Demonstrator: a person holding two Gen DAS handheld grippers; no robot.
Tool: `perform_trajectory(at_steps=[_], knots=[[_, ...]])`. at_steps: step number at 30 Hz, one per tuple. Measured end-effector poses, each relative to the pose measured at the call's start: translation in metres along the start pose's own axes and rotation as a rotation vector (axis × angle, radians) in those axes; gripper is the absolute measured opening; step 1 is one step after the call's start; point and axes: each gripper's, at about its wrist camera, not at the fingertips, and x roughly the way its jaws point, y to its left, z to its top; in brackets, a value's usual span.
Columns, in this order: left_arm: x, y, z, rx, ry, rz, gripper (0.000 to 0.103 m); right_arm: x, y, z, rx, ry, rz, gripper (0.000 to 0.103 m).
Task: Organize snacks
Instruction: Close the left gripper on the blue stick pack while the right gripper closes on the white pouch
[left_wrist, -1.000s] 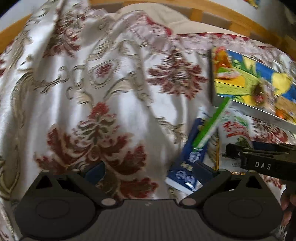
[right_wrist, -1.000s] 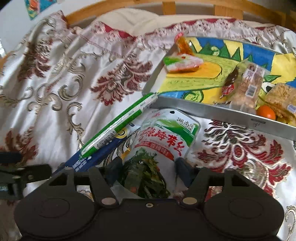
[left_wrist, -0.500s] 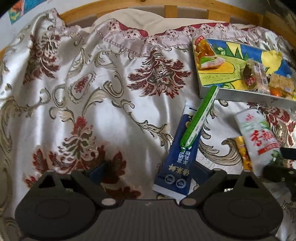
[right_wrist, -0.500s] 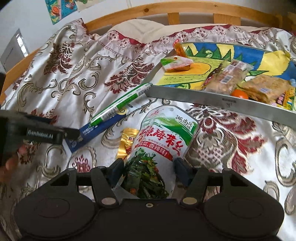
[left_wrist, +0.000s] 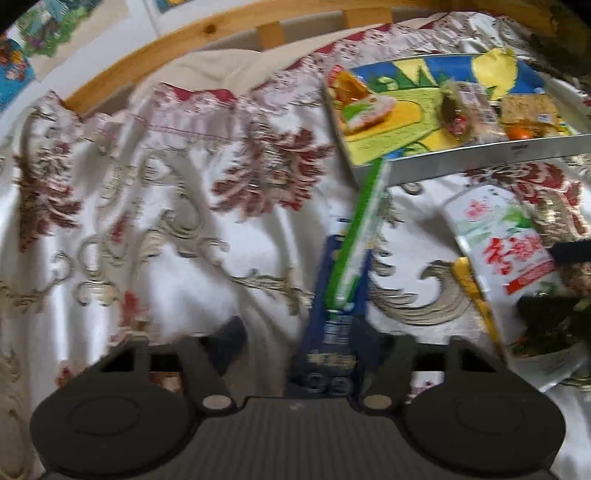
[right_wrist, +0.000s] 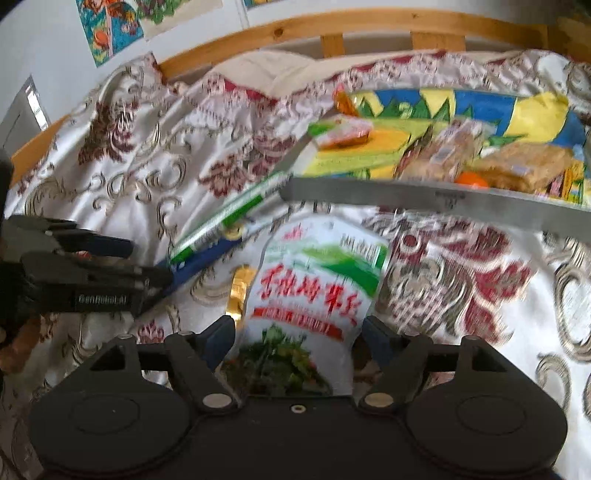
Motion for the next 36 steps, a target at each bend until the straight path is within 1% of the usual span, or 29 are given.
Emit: perform_trajectory(at_steps=[1,2,3,5,6,7,8,9,12,13,14,15,16,18,19,20,21,22,24,27,31,34,36], knots=[[0.001,0.000,0.000,-0.008,0.010,-0.039,0.036,0.001,0.002,-0.002,0.001,0.011,-0.006,0.074],[0.001,-0.001,-0.001,-0.018,0.018,-0.069,0.036,0.002,0.004,-0.003,-0.002,0.016,-0.015,0.073],[0.002,-0.001,-0.001,-0.019,0.022,-0.072,0.036,0.002,0.005,-0.004,-0.006,0.013,-0.020,0.072],[0.001,-0.001,-0.001,-0.009,0.020,-0.064,0.042,0.000,0.007,-0.004,-0.013,0.009,-0.023,0.069],[0.001,0.001,-0.001,-0.014,0.017,-0.058,0.047,0.000,0.007,-0.004,-0.012,0.008,-0.021,0.069],[0.001,0.002,-0.001,-0.019,0.015,-0.037,0.058,-0.001,0.007,-0.005,-0.010,0.008,-0.020,0.068],[0.002,0.003,-0.001,-0.018,0.013,-0.022,0.065,-0.002,0.007,-0.005,-0.010,0.008,-0.019,0.068],[0.002,0.004,-0.002,-0.015,0.010,-0.012,0.067,-0.002,0.006,-0.006,-0.010,0.009,-0.017,0.068],[0.004,0.007,-0.002,-0.022,0.015,-0.033,0.067,-0.001,0.006,-0.006,-0.010,0.010,-0.014,0.068],[0.004,0.007,-0.002,-0.021,0.019,-0.051,0.064,-0.001,0.006,-0.006,-0.009,0.010,-0.014,0.068],[0.004,0.007,-0.002,-0.020,0.023,-0.079,0.056,-0.001,0.005,-0.006,-0.008,0.010,-0.014,0.068],[0.005,0.006,-0.003,-0.020,0.037,-0.110,0.052,-0.001,0.005,-0.006,-0.008,0.010,-0.013,0.068],[0.007,0.005,-0.004,-0.017,0.045,-0.125,0.050,-0.002,0.005,-0.007,-0.006,0.011,-0.012,0.068],[0.007,0.000,-0.005,0.009,0.040,-0.113,0.050,-0.002,0.005,-0.006,-0.006,0.012,-0.011,0.068],[0.008,0.000,-0.005,0.012,0.038,-0.106,0.053,-0.002,0.005,-0.006,-0.007,0.012,-0.011,0.068],[0.009,0.000,-0.005,0.005,0.039,-0.102,0.052,-0.002,0.005,-0.006,-0.008,0.012,-0.012,0.068],[0.010,0.002,-0.004,-0.013,0.046,-0.109,0.050,-0.002,0.006,-0.007,-0.011,0.012,-0.013,0.068],[0.011,0.005,-0.004,-0.039,0.054,-0.129,0.045,-0.002,0.006,-0.006,-0.013,0.013,-0.014,0.067],[0.011,0.009,-0.004,-0.081,0.067,-0.143,0.043,-0.003,0.007,-0.007,-0.014,0.018,-0.014,0.066],[0.006,0.010,-0.001,-0.137,0.114,-0.141,0.041,-0.008,0.008,-0.008,-0.010,0.034,-0.015,0.063],[-0.004,0.005,-0.004,-0.198,0.172,-0.174,0.040,-0.017,0.008,-0.014,0.001,0.053,-0.011,0.062],[-0.014,-0.004,-0.011,-0.199,0.200,-0.184,0.040,-0.024,0.010,-0.019,0.017,0.073,-0.010,0.063],[-0.021,-0.011,-0.017,-0.187,0.220,-0.191,0.040,-0.029,0.009,-0.025,0.041,0.085,-0.006,0.067]])
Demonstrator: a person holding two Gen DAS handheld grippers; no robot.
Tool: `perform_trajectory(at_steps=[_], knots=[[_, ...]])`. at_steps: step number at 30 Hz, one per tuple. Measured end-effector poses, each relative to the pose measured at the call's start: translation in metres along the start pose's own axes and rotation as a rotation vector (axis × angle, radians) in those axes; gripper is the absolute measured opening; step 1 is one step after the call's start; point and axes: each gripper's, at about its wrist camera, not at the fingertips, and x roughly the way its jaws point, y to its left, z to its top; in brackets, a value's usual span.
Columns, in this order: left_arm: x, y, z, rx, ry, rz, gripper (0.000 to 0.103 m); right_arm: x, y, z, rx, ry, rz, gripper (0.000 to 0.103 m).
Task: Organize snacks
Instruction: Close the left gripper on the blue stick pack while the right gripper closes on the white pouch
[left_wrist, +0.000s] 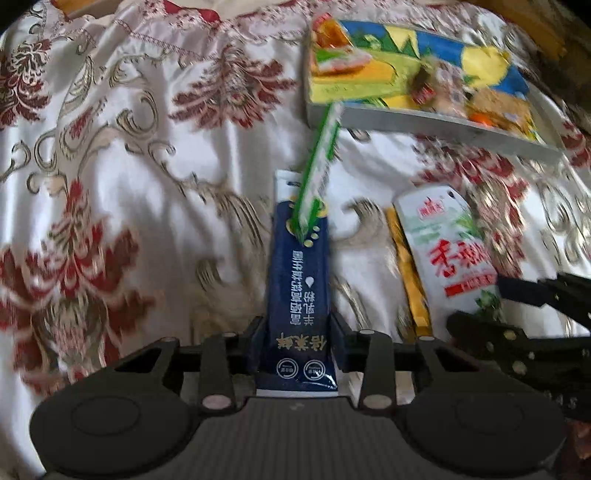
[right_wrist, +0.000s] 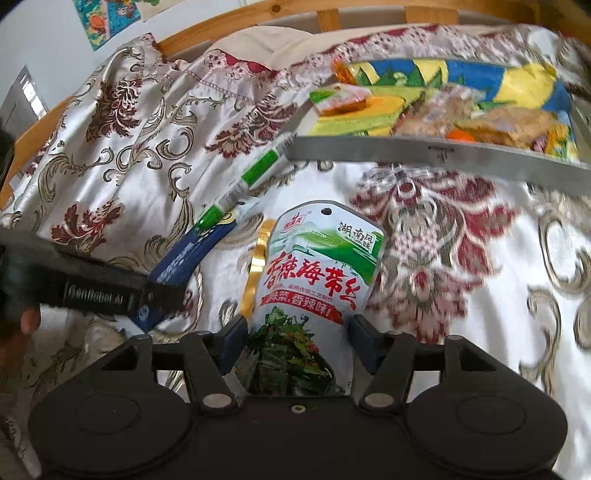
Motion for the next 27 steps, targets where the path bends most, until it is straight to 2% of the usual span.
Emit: perform_trajectory(at_steps=[3,5,11,14,15,16,17,20,24,27], knots=[[-0.002,-0.010,-0.006,0.036,-0.003,0.030,0.042,-0.002,0.003,-0.007,-0.006,0.001,-0.014,0.068],[-0.001,-0.010,-0.003,0.045,-0.004,0.050,0.047,-0.001,0.003,-0.008,-0.013,0.000,-0.027,0.070],[0.004,-0.005,0.006,0.046,-0.025,0.049,0.053,0.004,-0.005,-0.006,0.069,0.006,-0.010,0.072],[0.008,-0.003,0.010,0.048,-0.030,0.044,0.053,0.004,-0.001,-0.005,0.053,0.011,-0.009,0.067],[0.010,-0.003,0.011,0.046,-0.025,0.040,0.052,0.004,0.001,-0.005,0.043,0.015,-0.016,0.066],[0.011,-0.002,0.011,0.043,-0.021,0.032,0.044,0.004,0.002,-0.005,0.033,0.016,-0.019,0.064],[0.011,-0.002,0.011,0.038,-0.017,0.024,0.040,0.003,0.003,-0.005,0.028,0.015,-0.020,0.061],[0.005,-0.005,0.009,0.030,-0.021,0.019,0.037,-0.004,0.003,-0.005,0.032,0.011,-0.019,0.055],[-0.007,-0.008,0.003,0.001,-0.021,-0.051,0.036,-0.017,0.003,-0.009,0.049,-0.004,-0.016,0.052],[-0.016,-0.021,-0.002,0.029,-0.037,-0.082,0.035,-0.026,0.003,-0.015,0.061,-0.018,-0.017,0.050]])
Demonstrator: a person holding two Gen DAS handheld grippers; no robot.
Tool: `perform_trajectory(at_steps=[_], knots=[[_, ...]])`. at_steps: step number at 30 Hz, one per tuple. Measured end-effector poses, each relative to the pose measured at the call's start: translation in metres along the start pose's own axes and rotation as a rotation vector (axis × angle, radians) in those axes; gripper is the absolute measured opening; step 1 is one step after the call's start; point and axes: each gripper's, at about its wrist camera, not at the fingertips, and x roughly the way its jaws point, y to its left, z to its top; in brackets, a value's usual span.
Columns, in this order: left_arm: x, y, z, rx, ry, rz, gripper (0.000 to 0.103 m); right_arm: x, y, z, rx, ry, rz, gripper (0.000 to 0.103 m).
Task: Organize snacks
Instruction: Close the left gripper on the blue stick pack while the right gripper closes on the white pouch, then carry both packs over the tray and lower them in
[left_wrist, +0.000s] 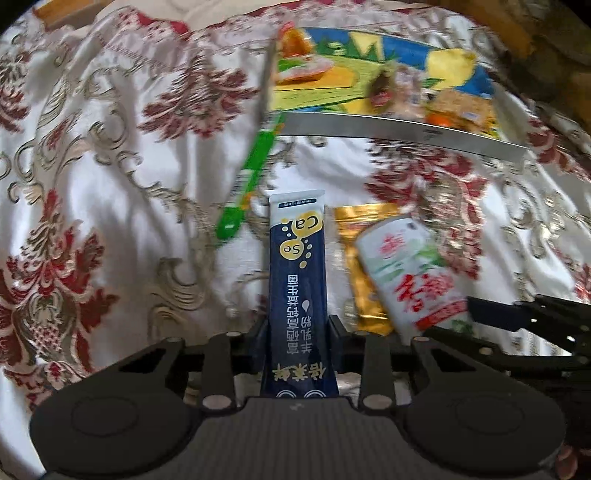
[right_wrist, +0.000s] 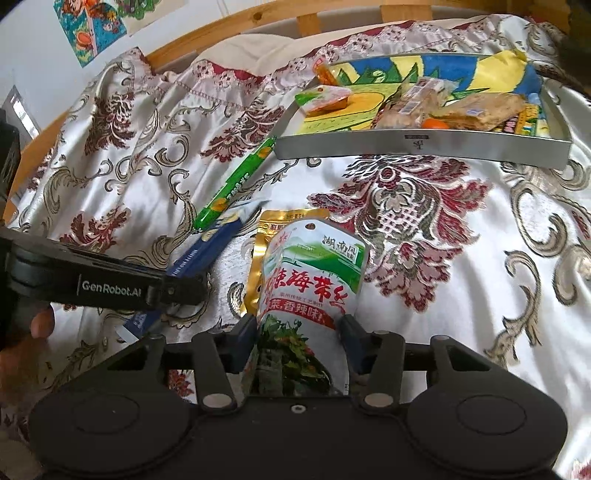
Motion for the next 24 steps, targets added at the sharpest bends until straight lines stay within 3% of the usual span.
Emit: perform_trajectory(at_steps=[8,12,17,24], knots=[[-0.010,-0.029,-0.011,0.077,-0.033,-0.008,0.035,-0.020,-0.002,-0.014,-0.012,-0.050,-0.055,0.046],[-0.019,-0.033,-0.010,0.093,-0.110,-0.007,0.035,-0.030,-0.002,-0.010,-0.013,-0.131,-0.078,0.045],[-0.035,-0.028,-0.004,0.036,-0.229,-0.087,0.035,-0.041,-0.004,0.000,-0.003,-0.243,-0.081,0.046],[-0.045,-0.023,0.010,-0.001,-0.347,-0.064,0.035,-0.045,-0.008,0.021,-0.038,-0.317,-0.090,0.046]])
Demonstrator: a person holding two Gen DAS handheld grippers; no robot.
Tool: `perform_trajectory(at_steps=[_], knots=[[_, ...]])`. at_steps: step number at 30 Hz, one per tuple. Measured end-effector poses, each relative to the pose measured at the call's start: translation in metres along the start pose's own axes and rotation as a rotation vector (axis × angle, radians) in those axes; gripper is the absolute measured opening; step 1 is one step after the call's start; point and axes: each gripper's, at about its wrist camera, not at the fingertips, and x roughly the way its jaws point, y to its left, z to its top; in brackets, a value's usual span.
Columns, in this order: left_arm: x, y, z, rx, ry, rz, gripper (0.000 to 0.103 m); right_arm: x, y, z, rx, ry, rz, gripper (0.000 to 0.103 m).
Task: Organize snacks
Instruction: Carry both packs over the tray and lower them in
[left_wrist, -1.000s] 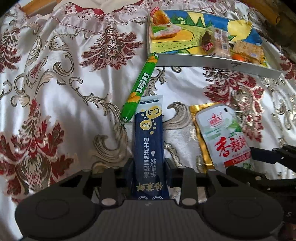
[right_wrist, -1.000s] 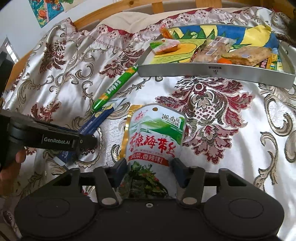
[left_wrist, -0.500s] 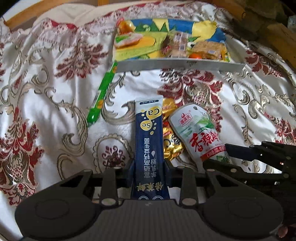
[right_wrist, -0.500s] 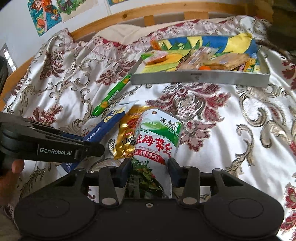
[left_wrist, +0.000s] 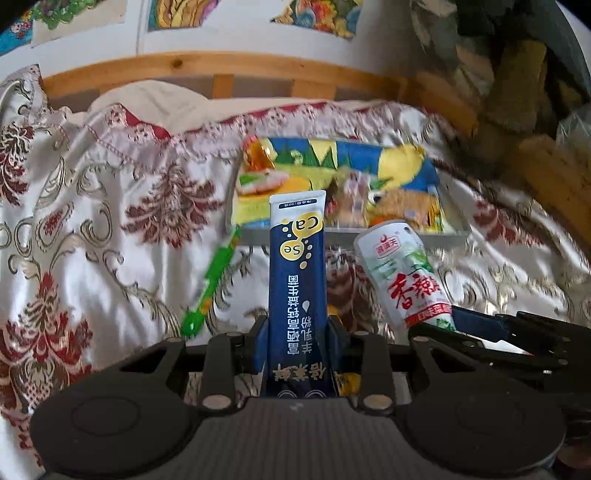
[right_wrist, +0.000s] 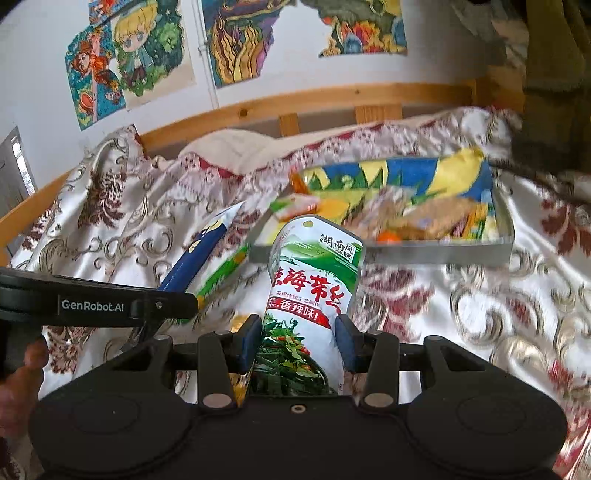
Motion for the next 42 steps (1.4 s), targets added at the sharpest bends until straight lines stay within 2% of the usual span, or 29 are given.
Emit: perform_trajectory(at_steps=[8,13,21,26,32,42], knots=[[0.018,-0.013,0.041,0.012,-0.070,0.082,0.035,0.016,-0.034,0.037,0.001,-0.098,-0.019,0.046],[0.038,-0.029,0.069,0.037,-0.113,0.098,0.035,0.034,-0.067,0.060,0.067,-0.163,-0.029,0.046],[0.088,-0.038,0.121,0.001,-0.139,0.106,0.035,0.075,-0.112,0.096,0.090,-0.271,-0.079,0.046],[0.130,-0.036,0.146,-0.045,-0.108,0.151,0.036,0.100,-0.142,0.101,0.118,-0.267,-0.131,0.046],[0.182,-0.033,0.150,-0.109,-0.019,0.176,0.036,0.121,-0.171,0.099,0.194,-0.214,-0.168,0.046],[0.213,-0.043,0.132,-0.048,0.050,0.235,0.036,0.148,-0.180,0.100,0.280,-0.170,-0.166,0.047]])
